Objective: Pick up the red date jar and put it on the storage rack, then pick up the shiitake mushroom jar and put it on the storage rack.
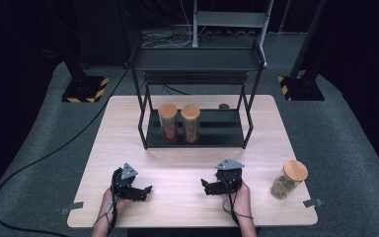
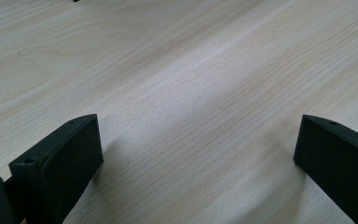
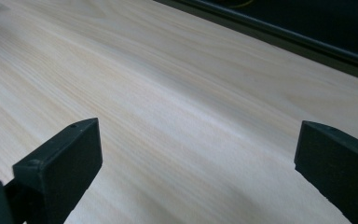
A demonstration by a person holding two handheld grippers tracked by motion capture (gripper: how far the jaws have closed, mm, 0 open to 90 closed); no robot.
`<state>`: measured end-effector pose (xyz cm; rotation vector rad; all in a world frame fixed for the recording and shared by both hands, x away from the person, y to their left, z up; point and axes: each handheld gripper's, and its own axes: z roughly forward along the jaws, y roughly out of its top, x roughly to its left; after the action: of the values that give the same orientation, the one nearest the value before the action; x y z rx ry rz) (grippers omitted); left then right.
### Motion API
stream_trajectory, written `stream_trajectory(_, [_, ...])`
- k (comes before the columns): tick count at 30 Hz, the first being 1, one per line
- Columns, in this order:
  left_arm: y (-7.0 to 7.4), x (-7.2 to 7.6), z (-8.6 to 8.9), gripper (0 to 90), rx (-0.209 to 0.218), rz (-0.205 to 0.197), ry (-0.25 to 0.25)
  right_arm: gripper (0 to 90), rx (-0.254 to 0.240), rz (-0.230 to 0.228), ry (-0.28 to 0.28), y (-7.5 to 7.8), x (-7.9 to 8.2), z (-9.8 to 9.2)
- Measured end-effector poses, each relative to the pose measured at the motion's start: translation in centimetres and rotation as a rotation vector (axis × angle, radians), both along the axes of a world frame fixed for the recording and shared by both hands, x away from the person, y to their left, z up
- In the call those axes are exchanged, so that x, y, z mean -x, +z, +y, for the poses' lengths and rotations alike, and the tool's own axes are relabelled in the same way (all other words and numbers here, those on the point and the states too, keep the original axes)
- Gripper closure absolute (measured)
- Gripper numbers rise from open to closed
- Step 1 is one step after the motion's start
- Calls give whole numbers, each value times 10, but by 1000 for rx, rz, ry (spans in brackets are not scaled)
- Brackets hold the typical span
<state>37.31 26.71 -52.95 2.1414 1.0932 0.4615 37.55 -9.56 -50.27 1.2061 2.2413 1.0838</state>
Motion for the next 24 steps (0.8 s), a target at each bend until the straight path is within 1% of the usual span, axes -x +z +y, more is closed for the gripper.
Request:
stream_trajectory(7, [0,0,0,5,1,0,-2,0,9,9,-45,-3,15,-17])
stream_trajectory(15, [0,0,0,5,2,0,-2,0,-24,30,-118,-6,33,-40])
stream_trajectory(19, [0,0,0,5,2,0,-2,0,-24,24,-143,-4,44,-50])
stream_trajectory(22, [0,0,0,5,2,0,-2,0,-19,4,-151,2,51,-55])
stream_trajectory(23, [0,0,0,5,2,0,-2,0,-17,-19,-150,8,54,-58])
stream_trajectory(24, [0,0,0,5,2,0,-2,0,-17,-19,-150,8,54,-58])
